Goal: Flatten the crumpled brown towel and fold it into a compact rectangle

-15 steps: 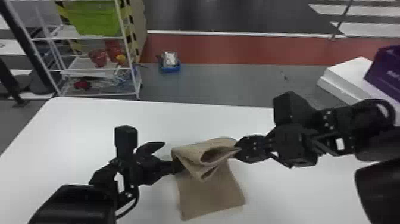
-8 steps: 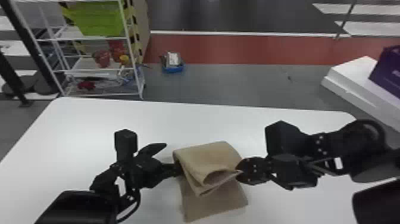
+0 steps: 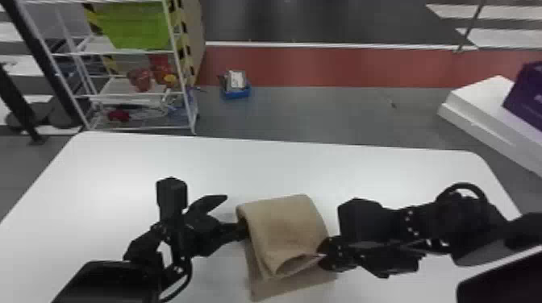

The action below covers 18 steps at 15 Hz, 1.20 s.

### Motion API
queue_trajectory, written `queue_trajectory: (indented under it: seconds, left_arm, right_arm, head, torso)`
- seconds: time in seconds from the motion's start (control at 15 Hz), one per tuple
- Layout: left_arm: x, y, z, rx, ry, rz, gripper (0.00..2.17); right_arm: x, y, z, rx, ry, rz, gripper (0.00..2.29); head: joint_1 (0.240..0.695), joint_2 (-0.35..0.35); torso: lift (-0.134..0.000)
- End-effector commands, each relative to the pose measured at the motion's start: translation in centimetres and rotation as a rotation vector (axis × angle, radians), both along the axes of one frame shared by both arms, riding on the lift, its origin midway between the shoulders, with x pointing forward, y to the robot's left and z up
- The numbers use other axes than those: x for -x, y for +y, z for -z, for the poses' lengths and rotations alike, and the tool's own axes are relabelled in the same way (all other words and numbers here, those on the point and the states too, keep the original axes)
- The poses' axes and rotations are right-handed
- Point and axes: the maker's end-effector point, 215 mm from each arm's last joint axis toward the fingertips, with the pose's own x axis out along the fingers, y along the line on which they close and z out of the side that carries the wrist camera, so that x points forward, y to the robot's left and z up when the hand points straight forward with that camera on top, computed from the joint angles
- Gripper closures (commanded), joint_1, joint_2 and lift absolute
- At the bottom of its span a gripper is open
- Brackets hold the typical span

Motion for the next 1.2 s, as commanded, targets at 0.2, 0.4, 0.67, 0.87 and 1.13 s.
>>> queue_trajectory:
  seconds: [0.2, 0.4, 0.67, 0.87, 1.13]
  left_arm:
    - [0.3, 0.0, 0.0, 0.004, -0.018, -0.001, 0.09]
    - [0.3, -0.1, 0.1, 0.004, -0.022, 0.0, 0.09]
    - [0.3, -0.1, 0.2, 0.004, -0.018, 0.0, 0.09]
    - [0.3, -0.2, 0.0, 0.006, -0.022, 0.005, 0.09]
    - [0.3, -0.2, 0.1, 0.006, -0.02, 0.004, 0.09]
  right_arm:
    - [0.3, -0.4, 1.1, 0.04, 0.0, -0.024, 1.29]
    - [1.2, 0.1, 2.2, 0.054, 0.018, -0.04, 1.29]
    - [1.8, 0.5, 3.6, 0.067, 0.044, -0.045, 1.29]
    - [1.7, 1.0, 3.1, 0.02, 0.088, -0.007, 0.46]
    - [1.1, 0.6, 1.0, -0.083, 0.138, 0.057, 0.11]
  head:
    - [0.695, -0.017]
    - [0.695, -0.019]
    - [0.695, -0.013]
    - [0.695, -0.006]
    - [0.695, -0.005]
  torso:
    - [-0.124]
    - [-0.124]
    - [-0.124]
    - [-0.124]
    - [-0.124]
